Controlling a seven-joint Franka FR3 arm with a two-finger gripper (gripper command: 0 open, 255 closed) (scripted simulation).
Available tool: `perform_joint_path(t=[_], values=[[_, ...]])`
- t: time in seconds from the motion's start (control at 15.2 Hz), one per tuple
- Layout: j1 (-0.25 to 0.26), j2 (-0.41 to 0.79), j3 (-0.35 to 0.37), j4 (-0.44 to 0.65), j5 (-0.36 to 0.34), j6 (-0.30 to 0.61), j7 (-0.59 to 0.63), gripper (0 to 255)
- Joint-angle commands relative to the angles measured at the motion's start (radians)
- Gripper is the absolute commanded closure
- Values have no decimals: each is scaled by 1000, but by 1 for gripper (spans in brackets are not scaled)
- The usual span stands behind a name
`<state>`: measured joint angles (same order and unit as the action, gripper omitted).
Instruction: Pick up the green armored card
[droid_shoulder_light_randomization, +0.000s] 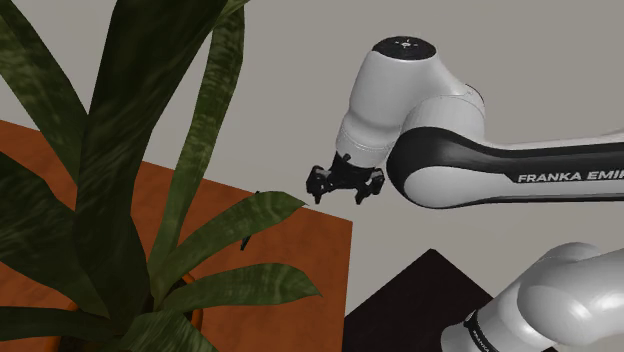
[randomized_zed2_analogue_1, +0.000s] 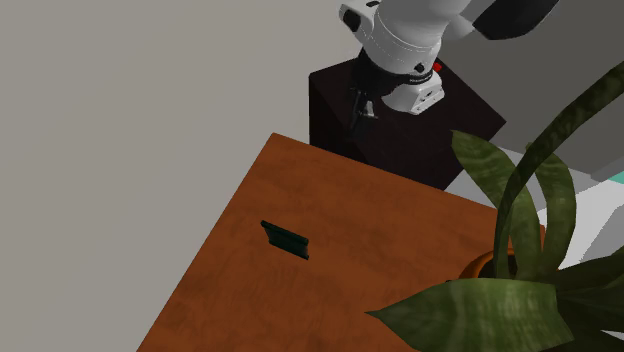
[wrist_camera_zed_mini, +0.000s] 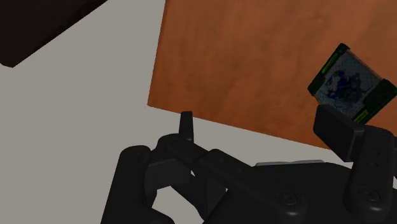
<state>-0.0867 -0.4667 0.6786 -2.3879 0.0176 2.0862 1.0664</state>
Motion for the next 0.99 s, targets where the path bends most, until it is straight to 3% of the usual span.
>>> perform_joint_path(t=[0.0,0.26,0.46,0.53,0.66,0.92], values=[[-49,79,80,44,-55,37,113,0],[-171,278,262,166,-251,57,376,0],[-222,509,379,290,-507,-2,630,0],[-201,596,386,337,-599,-40,712,0],[-107,739,342,434,-738,-113,834,0],[89,946,224,640,-902,-230,970,0]])
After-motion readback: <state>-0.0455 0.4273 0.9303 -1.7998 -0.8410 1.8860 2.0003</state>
